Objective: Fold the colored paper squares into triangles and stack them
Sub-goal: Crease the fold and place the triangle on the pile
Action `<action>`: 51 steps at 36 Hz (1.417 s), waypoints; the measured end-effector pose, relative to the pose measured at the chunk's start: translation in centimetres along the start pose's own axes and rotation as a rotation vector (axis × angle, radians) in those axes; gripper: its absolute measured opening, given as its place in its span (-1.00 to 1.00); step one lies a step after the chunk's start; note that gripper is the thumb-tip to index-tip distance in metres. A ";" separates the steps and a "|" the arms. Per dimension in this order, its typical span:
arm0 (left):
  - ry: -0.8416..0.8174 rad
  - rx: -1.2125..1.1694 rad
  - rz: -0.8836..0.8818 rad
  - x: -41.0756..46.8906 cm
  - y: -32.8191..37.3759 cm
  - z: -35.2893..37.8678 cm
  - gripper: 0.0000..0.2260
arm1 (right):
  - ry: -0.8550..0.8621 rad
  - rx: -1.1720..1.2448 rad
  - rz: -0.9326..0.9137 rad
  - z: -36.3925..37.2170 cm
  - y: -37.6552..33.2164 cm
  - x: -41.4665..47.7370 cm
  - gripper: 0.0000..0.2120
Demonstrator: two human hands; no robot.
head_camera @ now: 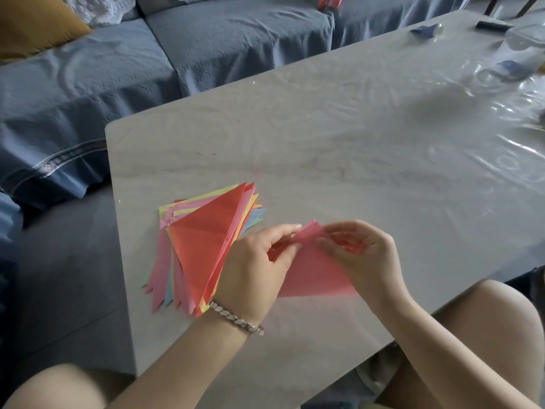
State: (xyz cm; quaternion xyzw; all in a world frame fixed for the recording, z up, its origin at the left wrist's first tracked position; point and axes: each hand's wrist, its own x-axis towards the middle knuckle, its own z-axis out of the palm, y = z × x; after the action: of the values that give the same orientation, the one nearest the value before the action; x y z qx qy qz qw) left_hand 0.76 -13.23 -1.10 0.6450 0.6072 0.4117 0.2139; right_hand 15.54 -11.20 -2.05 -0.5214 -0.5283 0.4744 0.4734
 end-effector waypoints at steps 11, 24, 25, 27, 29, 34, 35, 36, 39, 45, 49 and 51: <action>0.085 -0.001 0.054 0.1 0.8 -0.4 -0.80 | 0.002 0.112 0.001 0.0 -1.0 -0.6 -0.82; 0.091 0.030 0.065 0.1 1.4 -0.7 -0.83 | -0.005 0.170 0.067 -0.1 -1.7 -0.7 -0.83; 0.092 0.030 0.065 0.1 1.4 -0.7 -0.83 | -0.005 0.176 0.071 -0.1 -1.7 -0.8 -0.84; 0.094 0.030 0.068 0.1 1.4 -0.7 -0.82 | -0.007 0.185 0.074 -0.1 -1.9 -0.8 -0.85; 0.093 0.028 0.067 0.1 1.5 -0.7 -0.82 | -0.009 0.191 0.077 -0.2 -2.0 -0.8 -0.85; 0.078 0.004 0.049 0.1 1.6 -0.6 -0.82 | -0.013 0.176 0.088 -0.2 -1.9 -0.7 -0.86; 0.071 -0.013 0.033 0.1 1.6 -0.6 -0.82 | -0.012 0.174 0.086 -0.3 -1.8 -0.7 -0.86; 0.064 -0.032 0.012 0.1 1.7 -0.5 -0.83 | -0.013 0.172 0.083 -0.3 -1.8 -0.7 -0.85; 0.035 -0.070 -0.047 0.2 1.7 -0.5 -0.85 | -0.016 0.163 0.079 -0.3 -1.8 -0.7 -0.84; -0.007 -0.116 -0.118 0.0 1.7 -0.5 -0.82 | -0.015 0.071 0.092 -0.5 -1.4 -0.6 -0.80; -0.028 -0.125 -0.190 -0.1 1.5 -0.2 -0.84 | -0.072 -0.025 0.056 -0.9 -1.2 -0.3 -0.78; -0.056 -0.135 -0.215 0.1 1.3 -0.1 -0.79 | -0.165 -0.083 0.027 -1.3 -1.4 0.0 -0.72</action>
State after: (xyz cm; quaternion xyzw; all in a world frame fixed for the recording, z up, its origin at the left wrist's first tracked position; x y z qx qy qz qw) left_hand 1.49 -13.40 -0.08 0.5715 0.6378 0.4080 0.3166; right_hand 16.70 -11.16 -0.56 -0.5065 -0.5777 0.4999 0.3997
